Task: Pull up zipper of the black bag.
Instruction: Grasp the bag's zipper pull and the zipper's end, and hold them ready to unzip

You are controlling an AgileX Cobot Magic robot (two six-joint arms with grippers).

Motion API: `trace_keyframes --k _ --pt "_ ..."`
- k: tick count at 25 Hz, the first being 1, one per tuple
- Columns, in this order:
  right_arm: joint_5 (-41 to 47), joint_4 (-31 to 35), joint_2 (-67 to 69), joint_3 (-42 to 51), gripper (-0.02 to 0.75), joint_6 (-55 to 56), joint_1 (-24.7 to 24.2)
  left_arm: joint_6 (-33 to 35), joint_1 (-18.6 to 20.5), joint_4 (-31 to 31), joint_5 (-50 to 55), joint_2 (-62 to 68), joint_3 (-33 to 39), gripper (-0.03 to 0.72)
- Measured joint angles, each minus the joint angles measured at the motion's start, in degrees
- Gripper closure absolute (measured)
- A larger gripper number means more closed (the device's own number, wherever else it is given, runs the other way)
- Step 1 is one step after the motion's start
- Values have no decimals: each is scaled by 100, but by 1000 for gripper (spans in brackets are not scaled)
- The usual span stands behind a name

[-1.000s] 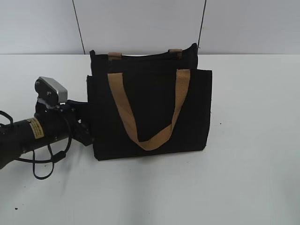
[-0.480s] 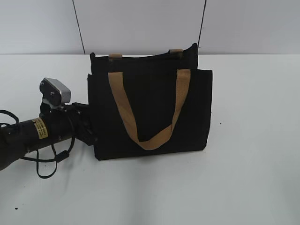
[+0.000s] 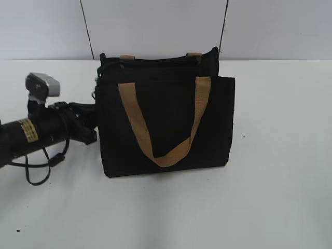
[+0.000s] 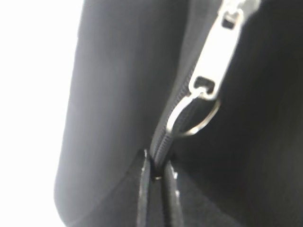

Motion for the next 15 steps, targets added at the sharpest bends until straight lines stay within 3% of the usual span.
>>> trace_keyframes --k 9,15 --pt "0 0 0 0 339 0 0 -19 41 -59 1988 -2439 121 655" --pt "0 0 0 0 339 0 0 -349 33 526 2764 -3296 120 656"
